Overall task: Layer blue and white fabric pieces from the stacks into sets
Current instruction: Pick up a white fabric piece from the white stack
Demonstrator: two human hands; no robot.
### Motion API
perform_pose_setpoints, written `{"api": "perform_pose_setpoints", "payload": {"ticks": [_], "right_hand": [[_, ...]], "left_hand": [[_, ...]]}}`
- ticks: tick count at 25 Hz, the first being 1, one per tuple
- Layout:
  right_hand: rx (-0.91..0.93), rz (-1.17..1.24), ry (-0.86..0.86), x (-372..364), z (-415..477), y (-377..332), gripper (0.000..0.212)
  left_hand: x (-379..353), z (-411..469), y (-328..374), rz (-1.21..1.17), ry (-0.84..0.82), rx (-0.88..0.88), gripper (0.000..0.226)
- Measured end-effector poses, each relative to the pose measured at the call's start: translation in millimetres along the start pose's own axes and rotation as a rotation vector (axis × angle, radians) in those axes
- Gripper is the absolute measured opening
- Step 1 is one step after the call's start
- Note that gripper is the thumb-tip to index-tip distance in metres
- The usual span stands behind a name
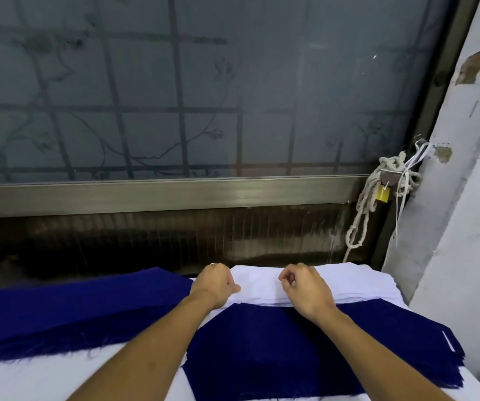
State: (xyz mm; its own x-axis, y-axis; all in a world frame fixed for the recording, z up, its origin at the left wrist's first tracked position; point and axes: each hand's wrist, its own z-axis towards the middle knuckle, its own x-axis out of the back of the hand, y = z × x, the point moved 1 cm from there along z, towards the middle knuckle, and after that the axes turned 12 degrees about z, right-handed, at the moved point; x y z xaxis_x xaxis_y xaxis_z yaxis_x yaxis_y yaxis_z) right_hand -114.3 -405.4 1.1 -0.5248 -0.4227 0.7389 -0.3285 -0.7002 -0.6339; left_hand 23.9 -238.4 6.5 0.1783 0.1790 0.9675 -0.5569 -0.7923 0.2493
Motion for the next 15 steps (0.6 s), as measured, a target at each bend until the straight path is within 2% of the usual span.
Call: {"api": "perform_pose_setpoints", "payload": {"ticks": [2,5,7,8,12,15], "right_hand": [[0.011,-0.02,-0.005,-6,1,3,0.014],[0.043,-0.047,0.006,-11,3,5,0.017],[0.064,-0.047,0.018,-12,5,3,0.022],[0.074,-0.041,0.008,-12,6,1,0.027],[0.024,0.079,-0.137,-10,13,-9,0.056],[-0.083,0.182,-0.196,-3,26,-13,0.056]], "left_hand": [[-1,1,2,0.066,-0.028,-0.046,0.023],[6,-4,6,0.272,0.031,-0.192,0.024],[13,-9,9,0.255,0.041,-0.268,0.016],[16,-11,9,0.181,0.028,-0.294,0.01],[26,-19,12,-0.269,-0.046,-0.334,0.021],[32,-19,19,-0.451,-0.01,-0.35,0.013]]}}
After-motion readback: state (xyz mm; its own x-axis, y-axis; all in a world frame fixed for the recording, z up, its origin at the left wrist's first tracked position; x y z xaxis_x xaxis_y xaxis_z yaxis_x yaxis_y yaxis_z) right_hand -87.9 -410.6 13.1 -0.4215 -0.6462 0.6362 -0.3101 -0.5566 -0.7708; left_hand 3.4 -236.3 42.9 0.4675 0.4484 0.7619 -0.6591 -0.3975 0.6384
